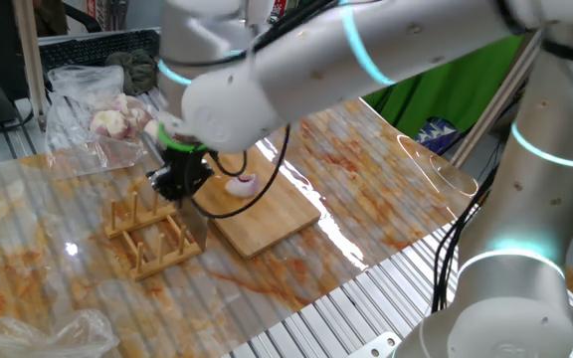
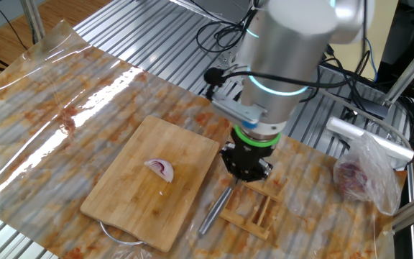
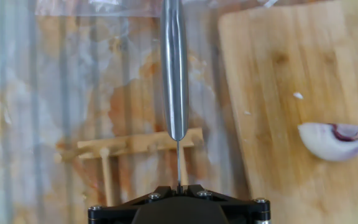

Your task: Chop the onions

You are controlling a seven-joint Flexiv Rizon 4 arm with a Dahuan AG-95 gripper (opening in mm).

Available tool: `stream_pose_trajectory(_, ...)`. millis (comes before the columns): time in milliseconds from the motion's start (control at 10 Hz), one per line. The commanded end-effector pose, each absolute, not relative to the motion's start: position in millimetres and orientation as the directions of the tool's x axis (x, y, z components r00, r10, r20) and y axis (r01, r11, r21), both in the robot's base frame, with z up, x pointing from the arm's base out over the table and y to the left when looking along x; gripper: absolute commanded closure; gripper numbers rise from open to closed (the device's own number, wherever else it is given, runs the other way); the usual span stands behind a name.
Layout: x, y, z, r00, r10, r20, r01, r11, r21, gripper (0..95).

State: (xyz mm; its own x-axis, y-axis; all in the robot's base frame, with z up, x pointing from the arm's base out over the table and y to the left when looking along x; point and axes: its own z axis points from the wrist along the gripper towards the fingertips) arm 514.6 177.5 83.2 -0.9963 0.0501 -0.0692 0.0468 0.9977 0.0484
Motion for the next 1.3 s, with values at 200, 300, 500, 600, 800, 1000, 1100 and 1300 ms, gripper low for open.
stream_pose_trajectory(200,514.3,178.5,104.8,-0.996,0.081,-0.045,0.077,0.993,0.086,95.0)
stream_pose_trajectory(300,514.3,176.0,111.4,-0.996,0.081,-0.045,0.077,0.994,0.078,95.0)
stream_pose_trajectory(500,514.2,167.0,125.8,-0.996,0.075,-0.038,0.072,0.995,0.074,95.0)
stream_pose_trajectory(600,513.8,159.9,133.7,-0.996,0.074,-0.04,0.071,0.995,0.072,95.0)
stream_pose_trajectory(800,516.6,149.7,138.6,-0.997,0.06,-0.045,0.057,0.996,0.062,95.0)
stream_pose_trajectory(1000,527.8,132.8,136.3,-0.997,0.034,-0.063,0.03,0.998,0.053,95.0)
stream_pose_trajectory(1100,532.3,128.3,134.9,-0.998,0.027,-0.065,0.023,0.998,0.054,95.0)
stream_pose_trajectory(1300,537.6,121.8,132.7,-0.998,0.01,-0.065,0.007,0.998,0.055,95.0)
